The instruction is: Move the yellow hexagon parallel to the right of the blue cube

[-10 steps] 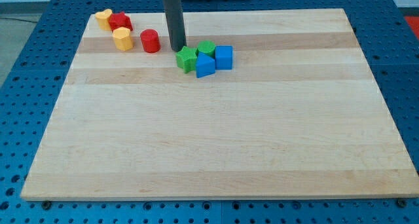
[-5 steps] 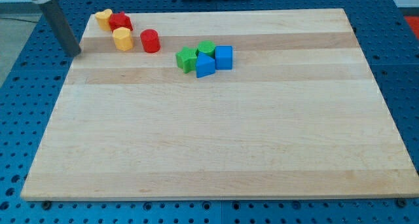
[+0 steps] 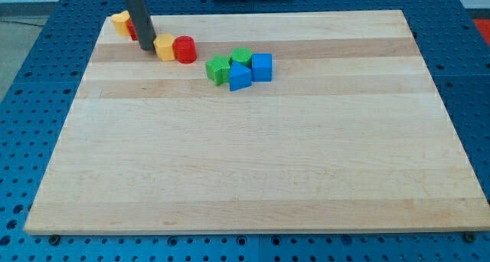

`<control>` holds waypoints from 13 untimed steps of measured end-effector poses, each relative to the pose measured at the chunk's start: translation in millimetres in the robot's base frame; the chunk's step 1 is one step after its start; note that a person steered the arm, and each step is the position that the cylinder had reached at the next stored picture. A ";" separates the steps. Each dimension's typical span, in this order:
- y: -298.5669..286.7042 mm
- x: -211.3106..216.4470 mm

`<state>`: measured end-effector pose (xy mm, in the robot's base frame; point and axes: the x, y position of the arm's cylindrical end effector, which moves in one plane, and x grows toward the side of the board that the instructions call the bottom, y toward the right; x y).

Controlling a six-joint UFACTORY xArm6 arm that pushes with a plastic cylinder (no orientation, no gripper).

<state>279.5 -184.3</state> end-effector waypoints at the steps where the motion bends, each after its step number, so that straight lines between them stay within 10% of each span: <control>1: 24.5 0.0; 13: 250.1 -16.3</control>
<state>263.2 65.8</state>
